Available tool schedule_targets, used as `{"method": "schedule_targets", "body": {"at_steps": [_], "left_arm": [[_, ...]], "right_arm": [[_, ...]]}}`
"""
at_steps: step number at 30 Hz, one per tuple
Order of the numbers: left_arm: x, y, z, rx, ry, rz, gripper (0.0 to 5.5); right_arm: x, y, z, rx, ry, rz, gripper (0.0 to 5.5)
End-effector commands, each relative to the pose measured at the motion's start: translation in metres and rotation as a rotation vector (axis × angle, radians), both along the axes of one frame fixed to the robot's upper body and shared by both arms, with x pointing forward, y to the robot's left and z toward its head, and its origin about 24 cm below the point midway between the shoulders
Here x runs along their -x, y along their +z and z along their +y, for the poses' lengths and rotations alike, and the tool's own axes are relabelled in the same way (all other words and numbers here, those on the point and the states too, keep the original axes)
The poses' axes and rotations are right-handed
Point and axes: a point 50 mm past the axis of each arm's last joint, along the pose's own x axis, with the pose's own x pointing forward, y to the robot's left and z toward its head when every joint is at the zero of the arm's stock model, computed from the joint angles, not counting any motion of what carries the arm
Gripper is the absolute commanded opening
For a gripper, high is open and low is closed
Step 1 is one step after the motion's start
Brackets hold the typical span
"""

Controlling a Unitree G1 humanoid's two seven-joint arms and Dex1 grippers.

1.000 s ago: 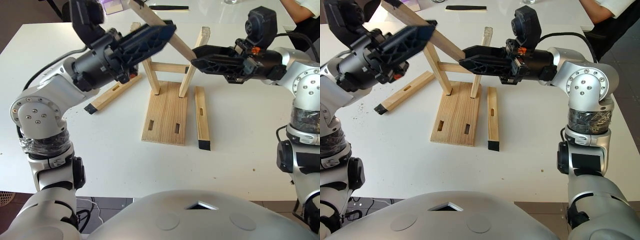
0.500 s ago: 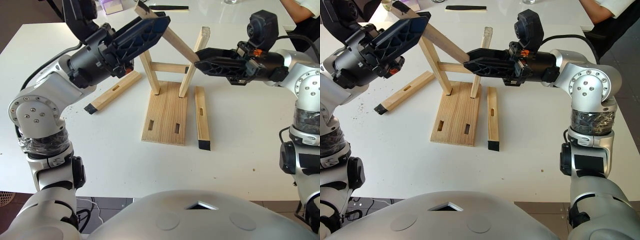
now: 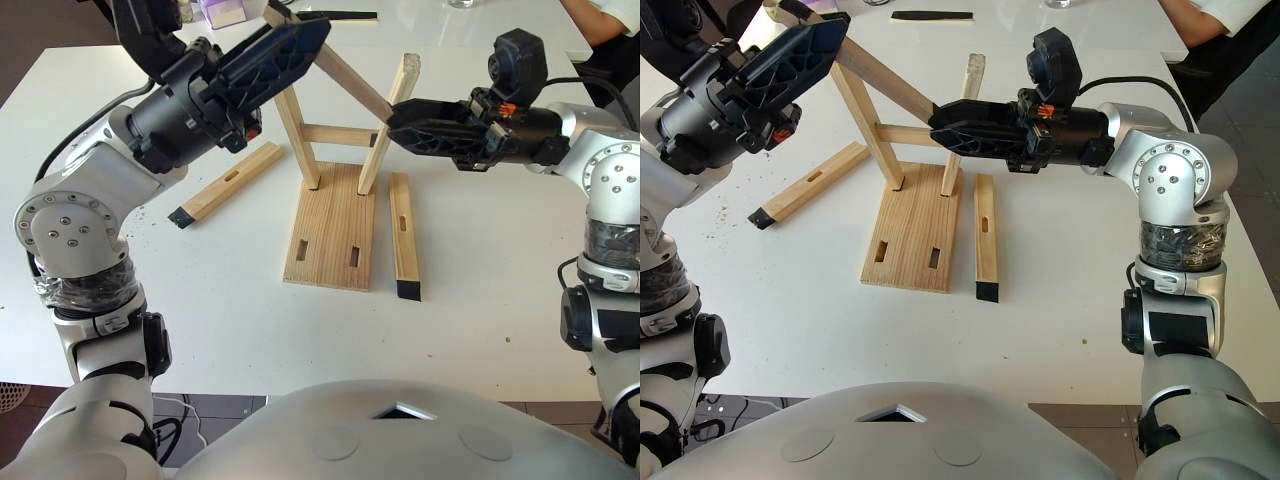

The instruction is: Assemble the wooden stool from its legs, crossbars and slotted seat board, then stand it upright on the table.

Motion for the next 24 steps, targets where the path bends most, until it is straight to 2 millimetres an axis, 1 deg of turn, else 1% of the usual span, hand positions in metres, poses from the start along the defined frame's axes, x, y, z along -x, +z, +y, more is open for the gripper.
{"method": "schedule_targets", "body": {"at_steps": [1, 3, 5, 7, 9, 11, 13, 15, 17, 19, 22, 24], "left_arm": [[-0.003, -0.012, 0.013, -0.085, 0.073, -0.005, 1.3], [-0.003, -0.02, 0.027, -0.165, 0.111, -0.014, 1.3], [-0.003, -0.028, 0.048, -0.28, 0.148, -0.019, 1.3], [-0.004, -0.037, 0.07, -0.389, 0.189, -0.018, 1.3], [-0.012, -0.053, 0.098, -0.537, 0.27, -0.011, 1.3], [-0.02, -0.07, 0.129, -0.683, 0.38, 0.01, 1.3], [-0.027, -0.082, 0.157, -0.758, 0.499, 0.036, 1.3], [-0.035, -0.093, 0.175, -0.793, 0.606, 0.055, 1.3], [-0.044, -0.106, 0.183, -0.807, 0.663, 0.081, 1.3], [-0.053, -0.116, 0.185, -0.798, 0.698, 0.099, 1.3], [-0.066, -0.113, 0.178, -0.731, 0.721, 0.081, 1.3], [-0.071, -0.116, 0.174, -0.702, 0.712, 0.086, 1.3]], "right_arm": [[-0.003, -0.013, -0.009, 0.07, -0.129, -0.053, 2.31], [-0.003, -0.019, -0.02, 0.096, -0.197, -0.079, 2.31], [-0.006, -0.022, -0.036, 0.091, -0.318, -0.096, 2.31], [-0.006, -0.027, -0.046, 0.098, -0.41, -0.113, 2.31], [-0.002, -0.036, -0.048, 0.106, -0.47, -0.116, 2.31], [0.001, -0.044, -0.046, 0.11, -0.5, -0.115, 2.31], [0.002, -0.05, -0.042, 0.115, -0.517, -0.116, 2.31], [0.001, -0.055, -0.039, 0.112, -0.541, -0.112, 2.31], [-0.002, -0.058, -0.035, 0.103, -0.558, -0.108, 2.31], [-0.005, -0.059, -0.031, 0.098, -0.561, -0.106, 2.31], [-0.007, -0.06, -0.026, 0.094, -0.552, -0.103, 2.31], [-0.009, -0.062, -0.025, 0.098, -0.551, -0.099, 2.31]]}}
